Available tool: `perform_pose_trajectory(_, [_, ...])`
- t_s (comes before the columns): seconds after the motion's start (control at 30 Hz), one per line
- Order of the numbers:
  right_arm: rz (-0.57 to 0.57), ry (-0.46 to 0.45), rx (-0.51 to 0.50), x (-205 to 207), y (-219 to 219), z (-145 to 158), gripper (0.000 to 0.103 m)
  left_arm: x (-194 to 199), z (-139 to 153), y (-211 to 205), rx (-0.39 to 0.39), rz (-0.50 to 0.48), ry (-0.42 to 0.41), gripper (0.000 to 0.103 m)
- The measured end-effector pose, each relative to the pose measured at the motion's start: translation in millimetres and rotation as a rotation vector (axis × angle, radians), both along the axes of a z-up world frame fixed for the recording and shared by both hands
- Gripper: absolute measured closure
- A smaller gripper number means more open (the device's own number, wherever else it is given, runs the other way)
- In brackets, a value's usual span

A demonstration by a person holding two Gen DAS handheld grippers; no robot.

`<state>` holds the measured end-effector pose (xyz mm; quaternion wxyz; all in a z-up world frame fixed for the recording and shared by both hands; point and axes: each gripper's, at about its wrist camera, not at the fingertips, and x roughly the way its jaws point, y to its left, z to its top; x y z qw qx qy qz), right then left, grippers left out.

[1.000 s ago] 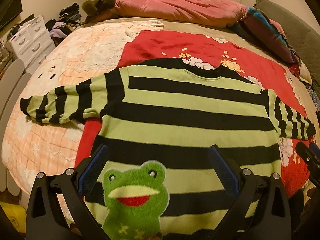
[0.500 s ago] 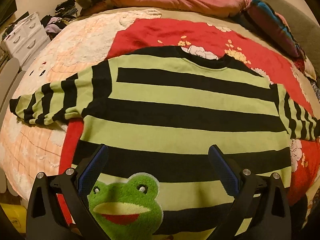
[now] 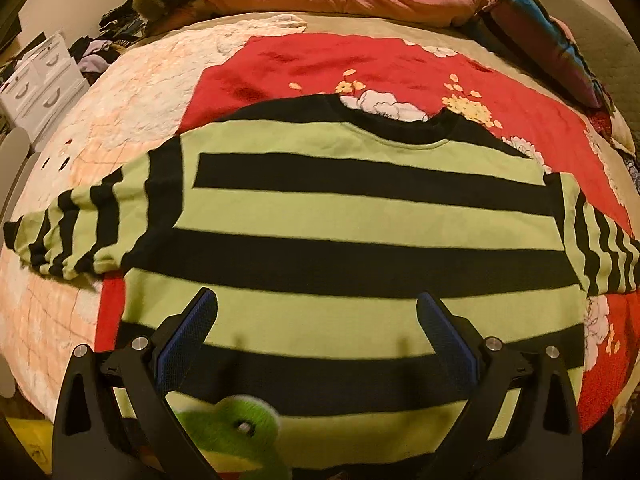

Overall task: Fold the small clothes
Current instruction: 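Move the right tool down to the black sleeve cuff nearest it, then grasp the black cuff with the right tool and fold the sleeve across the body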

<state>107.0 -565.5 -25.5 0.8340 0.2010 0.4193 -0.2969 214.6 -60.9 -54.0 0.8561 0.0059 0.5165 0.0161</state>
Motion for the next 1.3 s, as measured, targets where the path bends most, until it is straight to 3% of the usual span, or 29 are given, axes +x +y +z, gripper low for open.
perform_pose_trajectory(0.2, [-0.071,0.014,0.036,0,-43,-13,0.008,9,-6,-19,0.002,-0.016,0.012,0.004])
perform_pose_trajectory(0.47, [-0.092,0.018,0.065,9,-70,-26,0.008,6,-14,-53,0.012,-0.111,0.013,0.004])
perform_pose_trajectory(0.63, [-0.090,0.019,0.072,20,-83,-33,0.008,2,-26,-56,0.017,-0.135,0.032,0.004])
perform_pose_trajectory(0.83, [-0.095,-0.037,0.148,23,-94,-40,0.009,0,-36,-53,0.019,-0.139,0.042,0.004])
perform_pose_trajectory(1.0, [-0.089,-0.083,0.216,23,-97,-47,0.026,-1,-45,-49,0.017,-0.144,0.050,0.004])
perform_pose_trajectory(1.1, [-0.050,-0.085,0.238,26,-94,-51,0.053,-1,-51,-47,0.008,-0.149,0.055,0.004])
perform_pose_trajectory(1.17, [-0.011,-0.092,0.201,27,-87,-45,0.084,-2,-54,-47,0.010,-0.154,0.055,0.004])
perform_pose_trajectory(1.23, [0.034,-0.127,0.173,26,-80,-35,0.094,-2,-56,-46,0.008,-0.156,0.053,0.004])
perform_pose_trajectory(1.3, [0.079,-0.160,0.125,26,-65,-18,0.094,-2,-55,-46,0.004,-0.156,0.053,0.004])
